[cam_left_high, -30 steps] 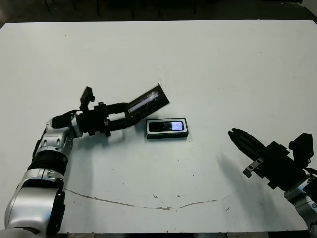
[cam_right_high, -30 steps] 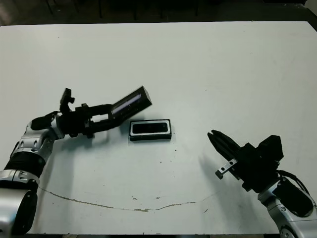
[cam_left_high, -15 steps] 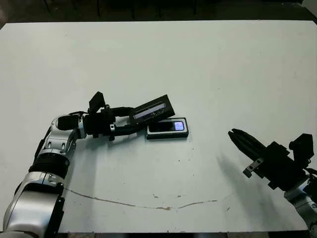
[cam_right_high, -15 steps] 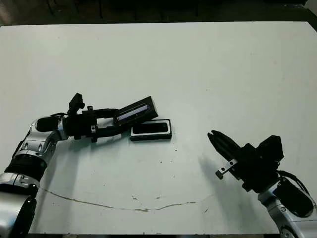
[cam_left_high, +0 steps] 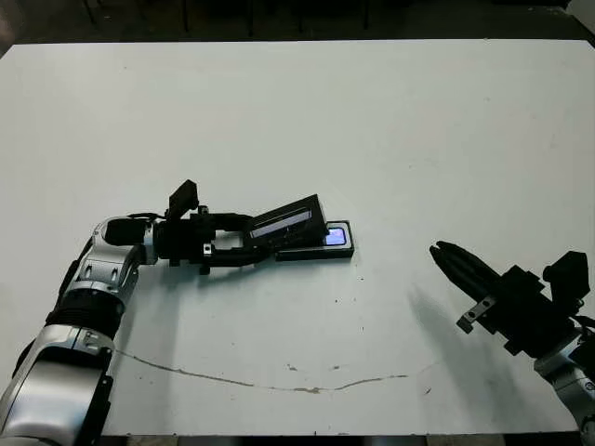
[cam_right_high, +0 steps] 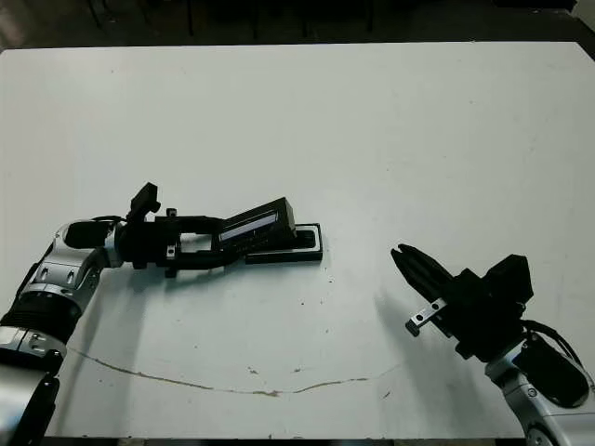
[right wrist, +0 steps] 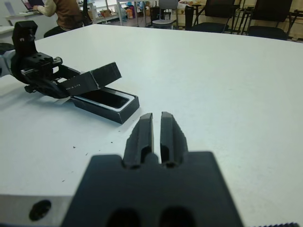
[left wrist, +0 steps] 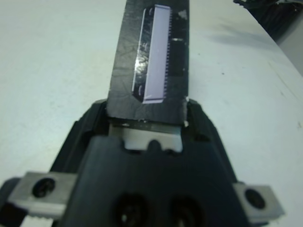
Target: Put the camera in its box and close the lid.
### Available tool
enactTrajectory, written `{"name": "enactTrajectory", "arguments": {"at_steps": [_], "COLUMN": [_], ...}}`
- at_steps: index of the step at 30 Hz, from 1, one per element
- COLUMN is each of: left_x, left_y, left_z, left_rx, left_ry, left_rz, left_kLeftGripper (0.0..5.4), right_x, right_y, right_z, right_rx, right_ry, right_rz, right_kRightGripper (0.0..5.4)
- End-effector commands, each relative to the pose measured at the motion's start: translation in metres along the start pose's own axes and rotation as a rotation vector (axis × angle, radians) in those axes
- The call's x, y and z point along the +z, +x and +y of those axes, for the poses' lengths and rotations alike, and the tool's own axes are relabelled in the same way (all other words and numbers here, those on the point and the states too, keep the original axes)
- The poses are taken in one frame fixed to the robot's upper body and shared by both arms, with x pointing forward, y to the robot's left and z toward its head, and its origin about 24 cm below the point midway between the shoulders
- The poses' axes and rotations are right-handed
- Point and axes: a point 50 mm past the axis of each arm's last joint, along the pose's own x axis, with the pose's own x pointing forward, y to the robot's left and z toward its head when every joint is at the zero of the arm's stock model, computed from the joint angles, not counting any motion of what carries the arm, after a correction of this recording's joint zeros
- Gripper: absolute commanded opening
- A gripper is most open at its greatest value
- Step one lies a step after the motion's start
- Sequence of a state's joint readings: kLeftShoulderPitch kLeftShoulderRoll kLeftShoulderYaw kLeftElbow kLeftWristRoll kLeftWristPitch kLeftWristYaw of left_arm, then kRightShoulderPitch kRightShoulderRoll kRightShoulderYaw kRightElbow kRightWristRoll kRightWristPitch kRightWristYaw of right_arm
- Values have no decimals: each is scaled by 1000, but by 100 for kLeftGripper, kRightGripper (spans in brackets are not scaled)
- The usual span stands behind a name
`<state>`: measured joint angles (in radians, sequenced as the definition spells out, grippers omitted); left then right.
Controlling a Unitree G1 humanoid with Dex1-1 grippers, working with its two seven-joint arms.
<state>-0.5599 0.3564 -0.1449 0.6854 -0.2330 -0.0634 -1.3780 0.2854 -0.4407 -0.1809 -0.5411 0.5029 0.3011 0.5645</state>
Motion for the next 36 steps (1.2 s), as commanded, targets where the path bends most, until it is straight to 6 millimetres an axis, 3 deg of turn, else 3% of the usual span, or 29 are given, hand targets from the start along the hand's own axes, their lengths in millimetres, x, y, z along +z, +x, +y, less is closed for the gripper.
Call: {"name": "enactTrajectory", "arguments": {"at_steps": [1,17,27,36], "left_x": [-26,-28,-21,-20], "left_y": [1,34,23,15], "left_z": [-9,-17,-30,-29], "left_rx": [-34,-18,-81,-72], "left_ry": [-123,-38,-26,-45], "left_rz": [86,98,150,172], "left_kLeftGripper": [260,259,259,259], "right_x": [-3,-5,-6,-6], "right_y": [-3,-4,-4,-3], "right_z": [0,1,0,1], "right_rx": [-3,-9,-14,-2], "right_ry": [13,8,5,34], "right_rz": [12,8,24,12], "right_kRightGripper": [0,0,0,0]}}
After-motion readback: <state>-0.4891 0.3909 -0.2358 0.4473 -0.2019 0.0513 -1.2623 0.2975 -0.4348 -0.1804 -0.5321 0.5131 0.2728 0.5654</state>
